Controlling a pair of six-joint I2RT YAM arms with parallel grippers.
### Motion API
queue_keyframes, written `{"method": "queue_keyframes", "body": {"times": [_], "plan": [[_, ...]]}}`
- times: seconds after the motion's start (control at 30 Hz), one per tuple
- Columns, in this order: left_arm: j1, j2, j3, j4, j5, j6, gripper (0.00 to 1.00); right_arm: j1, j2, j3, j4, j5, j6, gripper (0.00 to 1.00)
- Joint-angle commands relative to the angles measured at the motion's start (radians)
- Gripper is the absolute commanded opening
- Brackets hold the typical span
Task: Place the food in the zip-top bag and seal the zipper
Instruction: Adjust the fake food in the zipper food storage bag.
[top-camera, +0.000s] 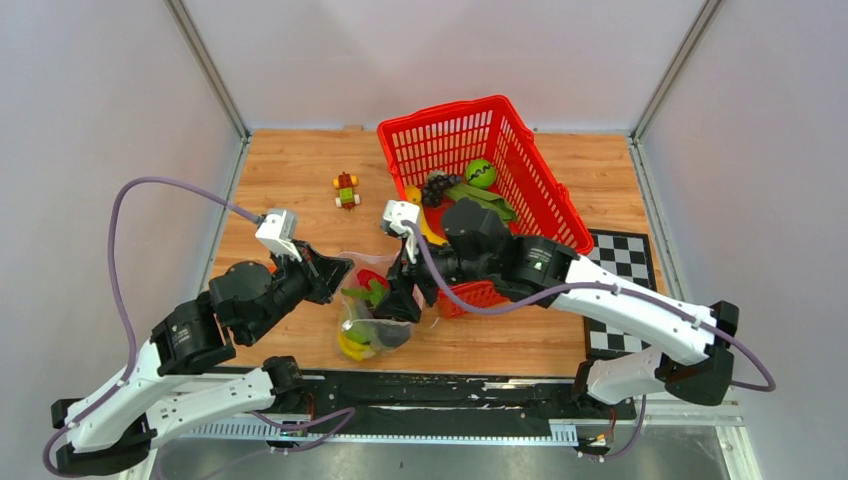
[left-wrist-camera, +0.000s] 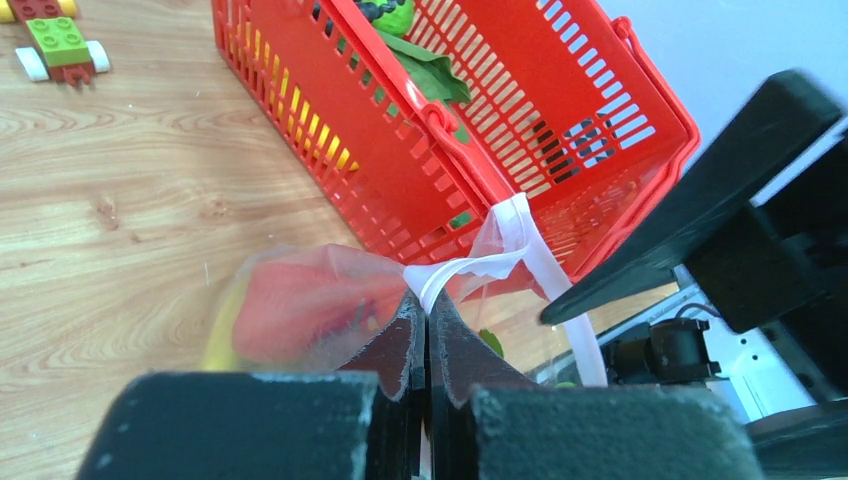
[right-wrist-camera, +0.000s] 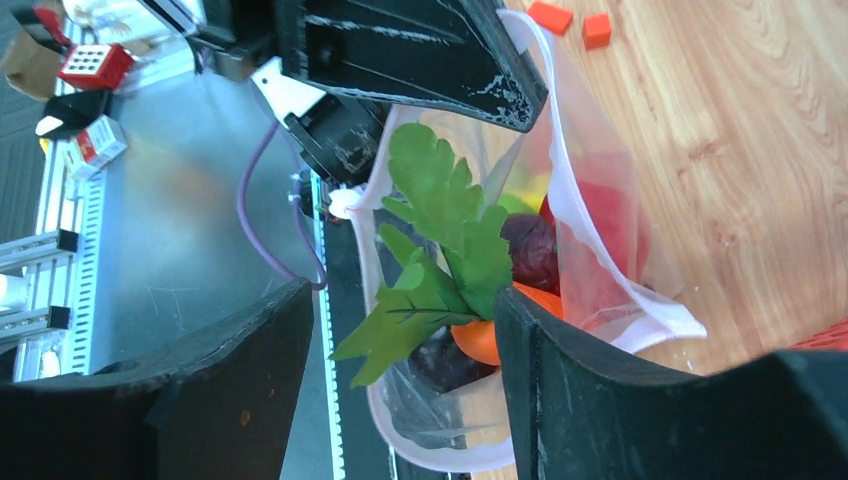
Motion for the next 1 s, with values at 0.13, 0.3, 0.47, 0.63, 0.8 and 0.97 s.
{"method": "queue_keyframes", "body": {"times": [0.13, 0.3, 0.47, 0.63, 0.8, 0.97], "plan": [[-0.004, 0.004, 0.011, 0.123, -0.007, -0.014, 0.0, 0.045, 0.13, 0.03, -0.048, 0.091, -0.018, 0.58], [-0.004, 0.005, 0.007, 0.125, -0.009, -0.014, 0.0, 0.05, 0.165, 0.002, -0.037, 0.206, -0.018, 0.33], [-0.004, 0.009, -0.002, 0.131, -0.004, -0.016, 0.0, 0.051, 0.191, -0.043, 0.074, 0.239, -0.017, 0.08], [-0.004, 0.004, -0.032, 0.156, 0.006, -0.037, 0.0, 0.05, 0.254, -0.075, 0.192, 0.213, 0.01, 0.0], [-0.004, 0.003, -0.058, 0.191, 0.028, -0.055, 0.0, 0.043, 0.279, -0.118, 0.326, 0.227, 0.044, 0.0], [-0.004, -0.004, -0.072, 0.208, 0.025, -0.068, 0.0, 0.02, 0.313, -0.151, 0.367, 0.222, 0.083, 0.0]]}}
